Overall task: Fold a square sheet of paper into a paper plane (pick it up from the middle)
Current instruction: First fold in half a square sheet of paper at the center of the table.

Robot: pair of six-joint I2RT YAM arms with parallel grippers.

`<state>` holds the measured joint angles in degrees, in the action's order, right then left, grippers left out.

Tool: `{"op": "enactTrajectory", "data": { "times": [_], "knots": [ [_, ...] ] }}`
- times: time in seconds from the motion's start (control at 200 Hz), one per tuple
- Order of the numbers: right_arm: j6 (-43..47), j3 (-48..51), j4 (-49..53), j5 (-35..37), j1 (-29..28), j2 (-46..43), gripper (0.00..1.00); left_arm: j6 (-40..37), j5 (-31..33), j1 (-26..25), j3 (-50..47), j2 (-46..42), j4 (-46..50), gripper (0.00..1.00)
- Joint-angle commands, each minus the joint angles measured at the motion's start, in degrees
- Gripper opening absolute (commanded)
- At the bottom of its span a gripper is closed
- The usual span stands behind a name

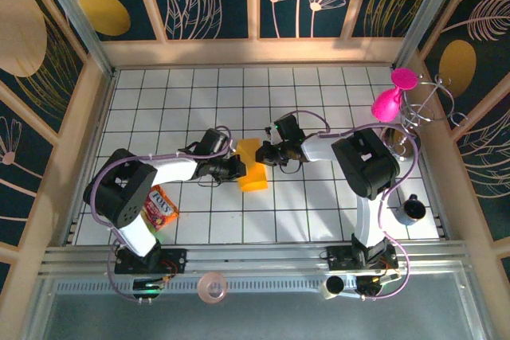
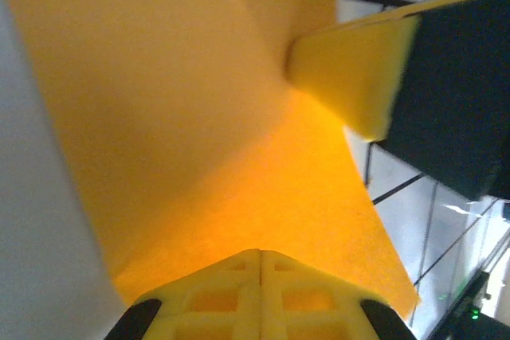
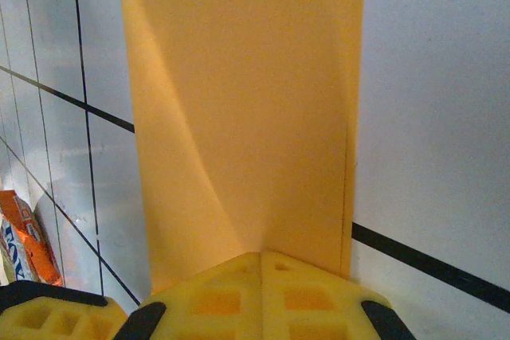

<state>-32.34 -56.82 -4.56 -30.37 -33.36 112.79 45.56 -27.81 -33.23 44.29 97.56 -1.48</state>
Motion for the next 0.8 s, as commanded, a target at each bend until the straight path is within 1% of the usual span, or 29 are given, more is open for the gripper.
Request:
{"op": "enactTrajectory", "data": {
  "times": [0.0, 0.085, 0.16, 0.235, 0.335, 0.445, 0.501, 0.591, 0.641, 0.791],
  "knots": [
    [0.7, 6.6, 15.6, 15.6, 0.1, 9.7, 0.00, -3.1, 2.0, -0.2, -2.3, 0.3, 5.8, 0.07],
    [0.8, 6.6, 15.8, 15.6, 0.1, 9.7, 0.00, -3.2, 3.5, -0.2, -4.2, 0.3, 6.5, 0.06],
    [0.8, 6.7, 15.7, 15.7, 0.2, 9.6, 0.00, -3.4, 6.2, -0.2, -6.6, -0.4, 7.2, 0.06],
    [0.8, 6.6, 15.8, 15.7, 0.2, 9.5, 0.00, -3.1, 7.2, -0.1, -8.9, -1.7, 8.1, 0.05],
    [0.8, 6.5, 15.9, 15.8, 0.2, 9.5, 0.00, -3.0, 8.6, -0.1, -10.2, -5.9, 10.6, 0.05],
    [1.0, 6.4, 16.0, 15.9, 0.2, 9.5, 0.00, -2.8, 9.8, -0.2, -7.7, -11.2, 11.9, 0.05],
    [1.0, 6.4, 16.0, 15.9, 0.2, 9.5, 0.00, -2.2, 9.1, -0.1, -6.0, -12.5, 10.5, 0.05],
    [0.9, 6.7, 15.8, 16.0, 0.2, 9.4, 0.00, -0.2, 5.3, -0.3, -4.5, -12.2, 4.7, 0.05],
    [0.7, 7.1, 15.4, 16.1, 0.2, 9.2, 0.00, 0.1, 4.6, -0.2, -3.5, -10.5, 2.7, 0.05],
    [0.4, 7.5, 15.0, 16.0, 0.2, 9.2, 0.00, 0.3, 1.7, -0.7, 1.1, -3.4, 0.8, 0.06]
  ]
}}
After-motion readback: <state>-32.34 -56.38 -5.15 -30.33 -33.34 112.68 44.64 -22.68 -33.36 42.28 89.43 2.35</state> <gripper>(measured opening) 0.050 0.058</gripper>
